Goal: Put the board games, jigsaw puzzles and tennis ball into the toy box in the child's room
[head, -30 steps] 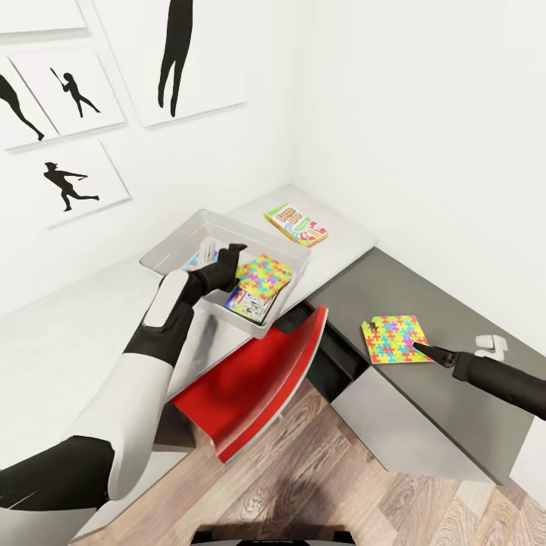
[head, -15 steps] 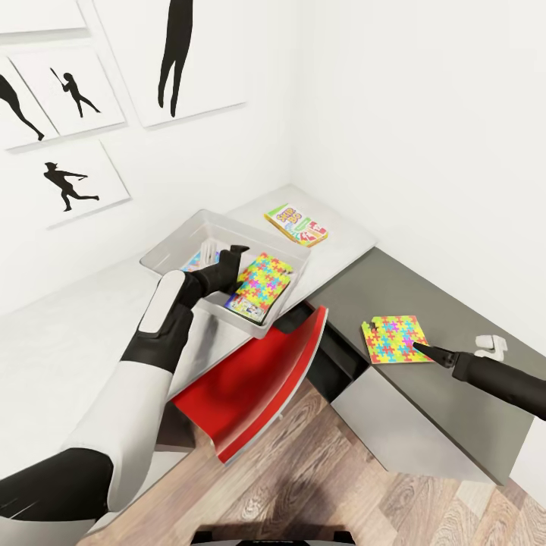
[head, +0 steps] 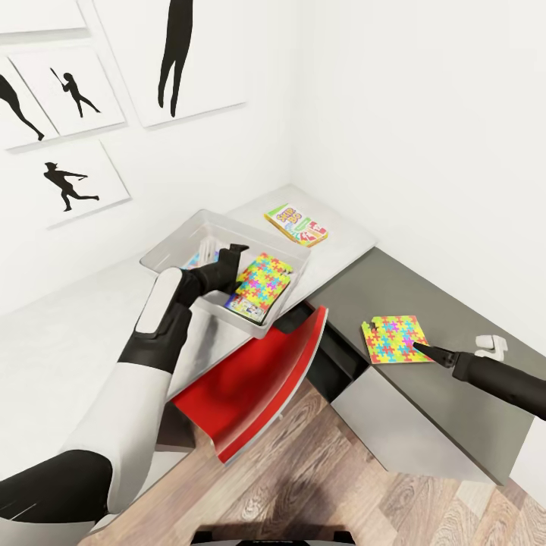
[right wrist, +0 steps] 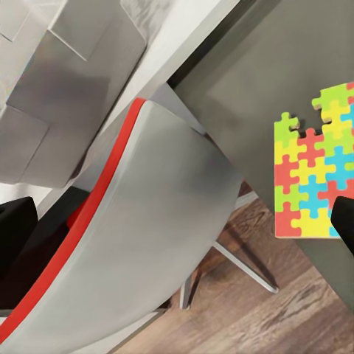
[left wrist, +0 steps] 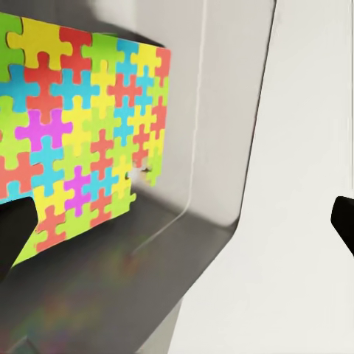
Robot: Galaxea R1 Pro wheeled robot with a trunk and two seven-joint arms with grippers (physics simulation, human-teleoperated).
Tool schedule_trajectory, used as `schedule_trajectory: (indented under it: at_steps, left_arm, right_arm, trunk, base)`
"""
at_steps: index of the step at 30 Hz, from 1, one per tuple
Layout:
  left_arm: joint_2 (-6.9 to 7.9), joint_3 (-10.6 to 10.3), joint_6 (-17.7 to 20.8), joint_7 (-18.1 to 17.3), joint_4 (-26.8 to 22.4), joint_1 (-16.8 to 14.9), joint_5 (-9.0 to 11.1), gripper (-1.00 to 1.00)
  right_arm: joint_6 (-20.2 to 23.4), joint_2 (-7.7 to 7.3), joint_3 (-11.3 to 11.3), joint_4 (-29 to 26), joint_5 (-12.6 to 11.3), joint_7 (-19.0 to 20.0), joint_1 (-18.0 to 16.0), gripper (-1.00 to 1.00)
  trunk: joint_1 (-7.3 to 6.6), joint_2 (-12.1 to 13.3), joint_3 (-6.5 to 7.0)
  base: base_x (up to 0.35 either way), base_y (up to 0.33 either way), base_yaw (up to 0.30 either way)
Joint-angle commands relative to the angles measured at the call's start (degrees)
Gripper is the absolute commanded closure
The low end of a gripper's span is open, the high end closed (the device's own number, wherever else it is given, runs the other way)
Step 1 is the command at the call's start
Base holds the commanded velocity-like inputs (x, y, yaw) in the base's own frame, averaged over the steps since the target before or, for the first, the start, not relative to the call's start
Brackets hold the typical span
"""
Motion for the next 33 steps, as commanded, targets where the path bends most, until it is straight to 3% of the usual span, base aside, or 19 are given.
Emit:
schedule_trajectory:
  at_steps: [1, 9, 16, 24, 33]
  left_arm:
    - [-0.01, 0.04, 0.13, 0.66, -0.56, -0.04, 0.29, -1.00]
    - [0.09, -0.01, 0.60, 3.37, -4.84, -0.03, 0.35, -1.00]
    - [0.40, -0.58, 3.72, 5.67, -10.92, -0.02, 0.30, -1.00]
    - [2.85, -0.98, 3.66, 6.13, -11.00, -0.43, -0.08, -1.00]
    - [2.85, -0.98, 3.66, 6.13, -11.00, -0.43, -0.08, -1.00]
  right_arm:
    - [0.46, -0.03, -0.05, -0.01, -0.16, 0.11, -0.05, -1.00]
    - [0.27, -0.07, -0.14, -0.01, -0.46, 0.38, -0.05, -1.00]
    - [0.17, -0.12, -1.24, -0.01, -0.62, 0.55, -0.05, -1.00]
    - [0.56, 0.33, -2.50, -0.10, -0.86, 0.96, -1.60, -1.00]
    - [0.56, 0.33, -2.50, -0.10, -0.86, 0.96, -1.60, -1.00]
  trunk:
    - [0.03, -0.10, -0.08]
    - [0.03, -0.10, -0.08]
    - [0.03, -0.10, -0.08]
    - [0.03, -0.10, -0.08]
    - [0.03, -0.10, -0.08]
  base:
    - [0.000, 0.000, 0.000]
    - [0.000, 0.000, 0.000]
    - [0.000, 0.000, 0.000]
    - [0.000, 0.000, 0.000]
    - [0.000, 0.000, 0.000]
